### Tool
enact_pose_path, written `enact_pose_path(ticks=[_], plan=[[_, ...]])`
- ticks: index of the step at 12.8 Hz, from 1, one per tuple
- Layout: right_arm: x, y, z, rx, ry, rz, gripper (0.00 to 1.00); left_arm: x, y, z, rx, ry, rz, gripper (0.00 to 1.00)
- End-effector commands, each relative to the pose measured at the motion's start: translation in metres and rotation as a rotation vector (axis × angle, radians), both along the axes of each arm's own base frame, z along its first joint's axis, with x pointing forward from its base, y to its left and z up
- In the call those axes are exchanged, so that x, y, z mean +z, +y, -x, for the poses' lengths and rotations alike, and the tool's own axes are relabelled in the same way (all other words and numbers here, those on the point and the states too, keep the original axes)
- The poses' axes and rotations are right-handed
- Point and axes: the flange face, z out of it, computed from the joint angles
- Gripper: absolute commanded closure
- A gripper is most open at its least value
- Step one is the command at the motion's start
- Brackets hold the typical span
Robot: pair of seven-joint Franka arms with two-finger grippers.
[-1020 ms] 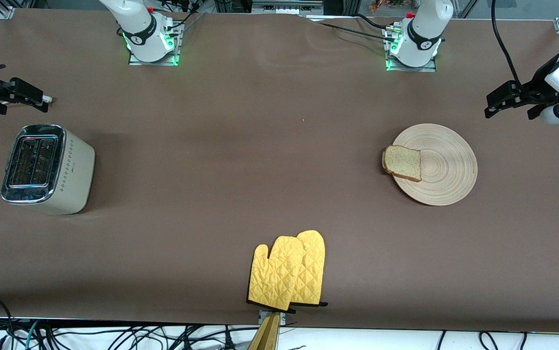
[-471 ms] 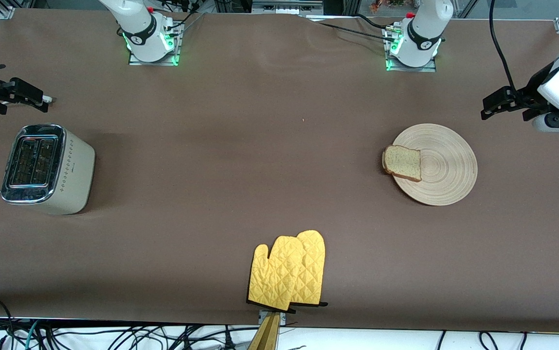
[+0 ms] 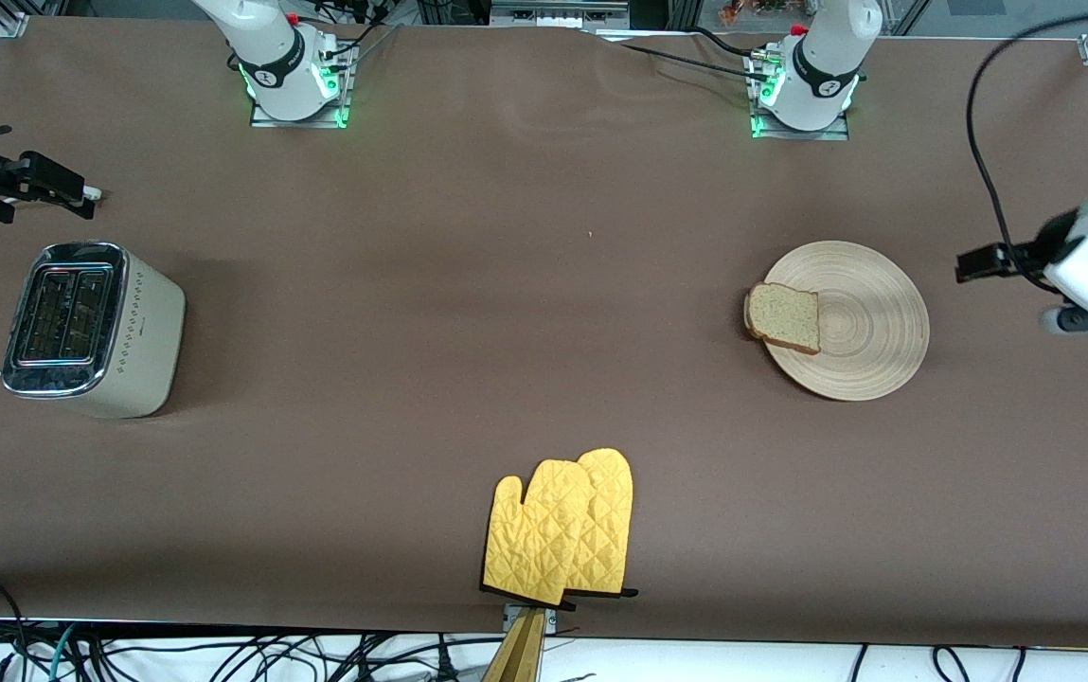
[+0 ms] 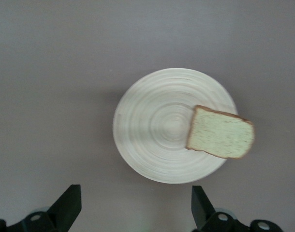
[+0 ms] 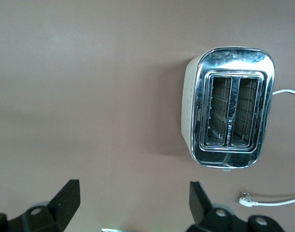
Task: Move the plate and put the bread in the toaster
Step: 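Lower the left gripper to the wooden plate's rim and grasp it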
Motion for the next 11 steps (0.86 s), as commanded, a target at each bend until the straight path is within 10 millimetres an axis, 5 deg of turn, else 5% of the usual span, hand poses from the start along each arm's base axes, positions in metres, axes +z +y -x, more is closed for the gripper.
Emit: enact_pose_path(ticks=[1, 4, 8, 11], plan=[[0.006, -0.001, 0.001, 0.013, 0.001, -0.018, 0.0, -0.043, 0.104, 0.005, -0.017, -0.009, 0.223, 0.0], [0.005, -0.001, 0.001, 0.013, 0.002, -0.018, 0.0, -0.103, 0.154, 0.012, -0.052, 0.009, 0.36, 0.0], [0.005, -0.002, 0.001, 0.011, 0.002, -0.018, 0.0, -0.216, 0.182, 0.018, -0.148, 0.007, 0.608, 0.0], [0.005, -0.004, 0.001, 0.008, 0.002, -0.018, 0.0, -0.272, 0.198, 0.03, -0.192, -0.007, 0.719, 0.0]])
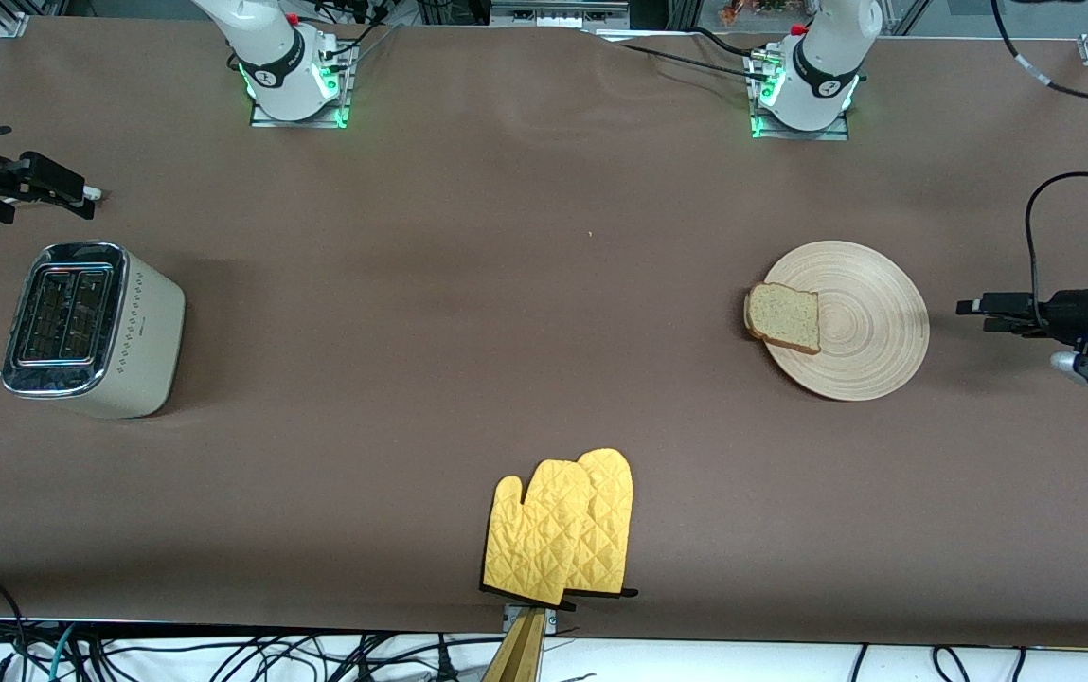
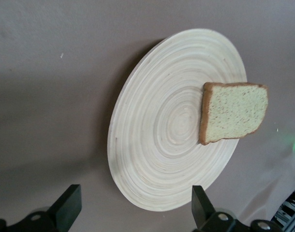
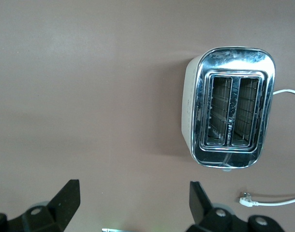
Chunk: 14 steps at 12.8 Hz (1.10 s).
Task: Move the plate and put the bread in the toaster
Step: 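Lower the left gripper to the wooden plate's rim and grasp it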
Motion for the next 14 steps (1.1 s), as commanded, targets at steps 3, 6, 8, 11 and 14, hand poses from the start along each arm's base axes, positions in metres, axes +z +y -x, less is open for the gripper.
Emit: enact_pose_path(ticks=[3, 6, 8, 11, 14], plan=[[0.006, -0.002, 0.001, 0.012, 0.0, -0.017, 0.0, -0.072, 0.013, 0.014, -0.005, -0.075, 0.202, 0.0], [0.006, -0.002, 0.001, 0.012, 0.0, -0.017, 0.0, -0.098, 0.001, 0.019, 0.026, -0.042, 0.27, 0.0], [0.006, -0.002, 0.001, 0.012, -0.002, -0.017, 0.0, -0.113, -0.012, 0.018, 0.043, -0.026, 0.309, 0.05], [0.004, -0.004, 0.003, 0.008, 0.021, -0.019, 0.0, -0.12, -0.021, 0.019, 0.038, -0.016, 0.324, 0.36], [0.009, -0.003, -0.003, 0.011, 0.005, -0.016, 0.0, -0.129, -0.024, 0.021, 0.038, -0.009, 0.334, 0.74]])
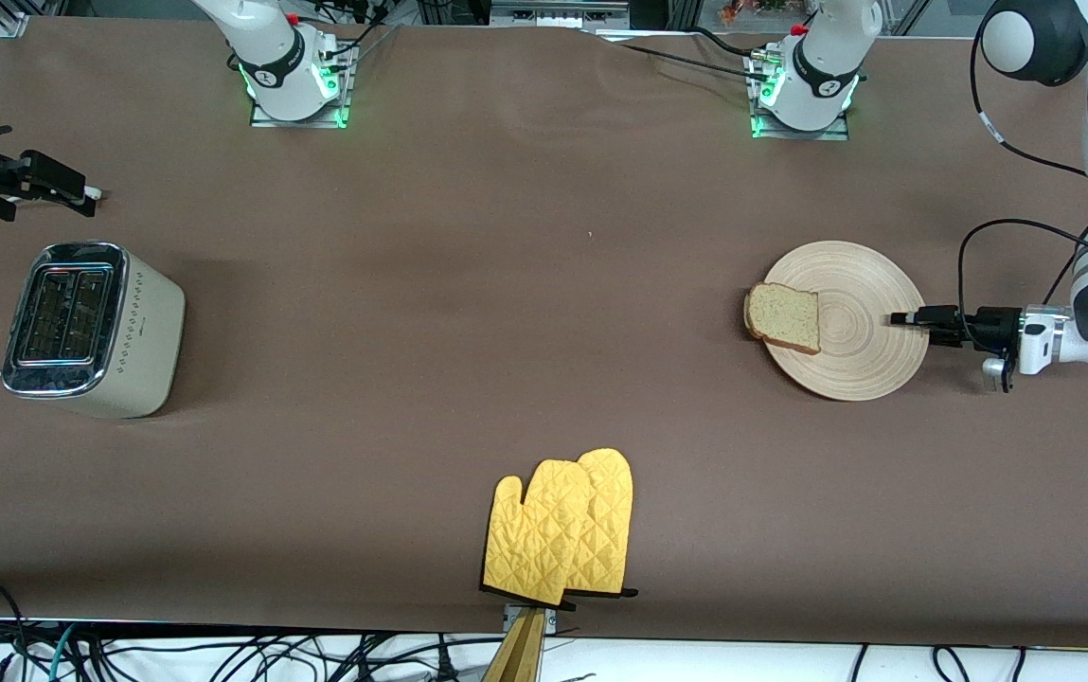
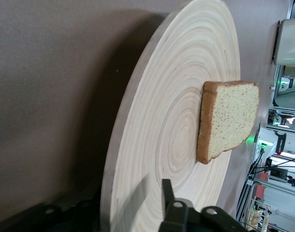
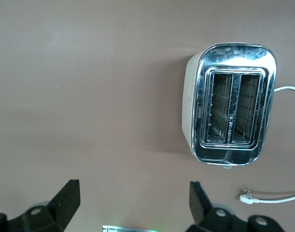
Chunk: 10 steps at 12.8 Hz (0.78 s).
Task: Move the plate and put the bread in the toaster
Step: 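Lower the left gripper to the wooden plate's rim and grasp it, then slide the wooden plate with the left gripper toward the table's middle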
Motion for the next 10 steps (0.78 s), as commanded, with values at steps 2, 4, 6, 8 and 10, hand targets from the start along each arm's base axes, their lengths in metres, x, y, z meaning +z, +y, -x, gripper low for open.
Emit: enact_pose_path(ticks=[2, 4, 6, 8, 10], plan=[[0.006, -0.003, -0.005, 0.01, 0.004, -0.017, 0.0, -0.005, -0.004, -0.002, -0.001, -0.02, 0.031, 0.99], [0.007, -0.003, -0.002, 0.011, 0.018, -0.017, 0.0, -0.009, -0.005, -0.001, -0.002, -0.013, 0.032, 0.99], [0.006, -0.003, -0.001, 0.011, 0.026, -0.019, 0.0, -0.008, -0.005, -0.003, -0.005, -0.018, 0.032, 1.0], [0.006, -0.004, -0.001, 0.009, 0.024, -0.019, 0.0, 0.004, -0.007, -0.008, -0.02, -0.025, 0.053, 1.0], [0.006, -0.004, -0.002, 0.009, 0.023, -0.019, 0.0, 0.015, -0.026, -0.019, 0.003, -0.05, 0.128, 1.0]])
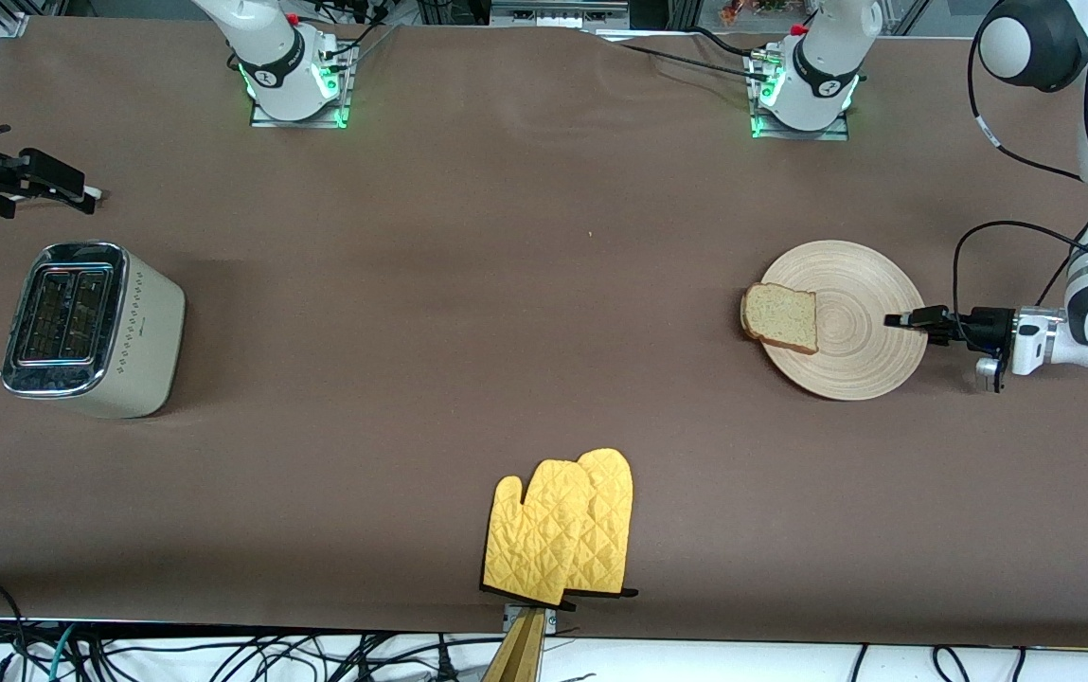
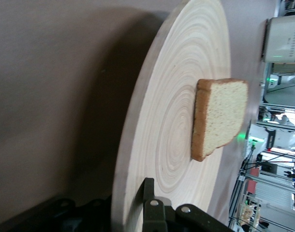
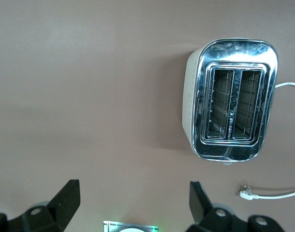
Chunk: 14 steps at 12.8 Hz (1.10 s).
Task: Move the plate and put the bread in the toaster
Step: 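Slide the wooden plate with the left gripper toward the table's middle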
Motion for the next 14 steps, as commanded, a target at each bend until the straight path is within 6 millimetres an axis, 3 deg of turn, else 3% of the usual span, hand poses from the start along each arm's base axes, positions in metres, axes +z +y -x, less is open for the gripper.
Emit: enact_pose_path(ticks=[1, 5, 8, 14], plan=[[0.006, -0.003, -0.002, 0.01, 0.003, -0.018, 0.0, 0.014, -0.025, -0.018, 0.001, -0.045, 0.087, 1.0], [0.006, -0.005, -0.002, 0.007, 0.003, -0.018, 0.0, 0.035, -0.071, -0.045, 0.037, -0.029, 0.217, 1.0], [0.006, -0.003, -0.002, 0.01, 0.003, -0.018, 0.0, 0.039, -0.12, -0.061, 0.04, 0.022, 0.254, 1.0], [0.005, -0.005, -0.003, 0.007, 0.004, -0.018, 0.0, 0.045, -0.285, -0.091, 0.049, 0.117, 0.305, 1.0]])
